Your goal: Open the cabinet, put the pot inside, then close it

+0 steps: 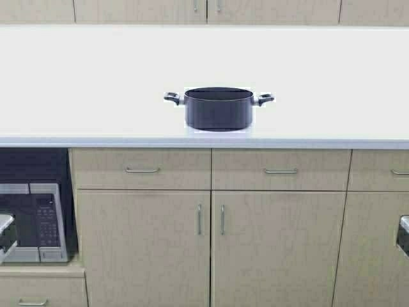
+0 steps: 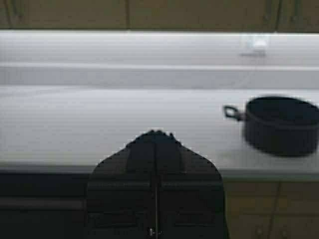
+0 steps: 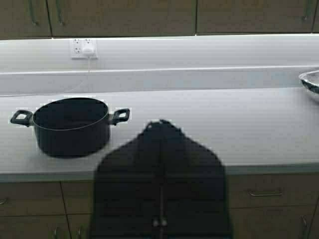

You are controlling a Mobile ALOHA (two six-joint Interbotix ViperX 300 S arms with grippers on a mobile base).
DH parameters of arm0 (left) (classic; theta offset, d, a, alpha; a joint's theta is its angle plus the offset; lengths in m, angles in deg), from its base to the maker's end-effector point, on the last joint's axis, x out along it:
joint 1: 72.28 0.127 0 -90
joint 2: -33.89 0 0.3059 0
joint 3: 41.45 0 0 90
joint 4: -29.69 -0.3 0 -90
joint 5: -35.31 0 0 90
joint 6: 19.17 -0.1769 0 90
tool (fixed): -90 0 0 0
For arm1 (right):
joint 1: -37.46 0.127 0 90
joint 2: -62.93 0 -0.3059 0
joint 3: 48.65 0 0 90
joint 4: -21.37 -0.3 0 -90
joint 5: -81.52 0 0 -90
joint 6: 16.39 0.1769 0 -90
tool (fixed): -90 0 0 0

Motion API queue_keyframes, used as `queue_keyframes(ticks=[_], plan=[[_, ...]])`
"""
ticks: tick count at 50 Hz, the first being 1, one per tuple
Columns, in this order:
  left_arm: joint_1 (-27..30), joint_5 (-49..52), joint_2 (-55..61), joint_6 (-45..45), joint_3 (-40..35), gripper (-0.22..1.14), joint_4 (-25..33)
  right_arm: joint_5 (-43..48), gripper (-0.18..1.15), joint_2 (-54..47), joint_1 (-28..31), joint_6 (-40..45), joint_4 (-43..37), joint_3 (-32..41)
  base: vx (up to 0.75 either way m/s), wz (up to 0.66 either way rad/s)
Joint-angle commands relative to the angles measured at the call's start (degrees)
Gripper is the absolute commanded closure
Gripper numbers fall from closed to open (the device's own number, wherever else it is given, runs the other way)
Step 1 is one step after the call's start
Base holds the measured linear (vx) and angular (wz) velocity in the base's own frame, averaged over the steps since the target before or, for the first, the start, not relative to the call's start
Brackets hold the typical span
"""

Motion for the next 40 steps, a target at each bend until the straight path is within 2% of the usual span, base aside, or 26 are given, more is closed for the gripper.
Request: queue_keyframes(ticks=[1,3,6,14,40], plan=[[-0.6,0.0,1.4,-0.3,-0.2,0.94,-1.3,-0.4,0.91,-1.0,0.5,0.5,0.0,0.1,0.03,0.02],[-0.5,0.1,1.7,-0.2,-0.3,0.88,-1.3,-0.7,0.87,-1.1,0.5,0.5,0.0,0.2,0.04,0.01],[-0.5,0.0,1.6,-0.3,-0.4,0.84,-1.3,-1.2,0.88,-1.1,0.5,0.5,0.0,0.3,0.06,0.01],[-0.5,0.1,1.4,-0.2,-0.7,0.89,-1.3,-1.6,0.92,-0.6,0.5,0.5,0.0,0.3,0.11,0.01],[-0.5,0.1,0.9,-0.2,0.4,0.89,-1.3,-1.9,0.91,-2.5,0.5,2.0,0.0,0.9,0.19,-0.02]])
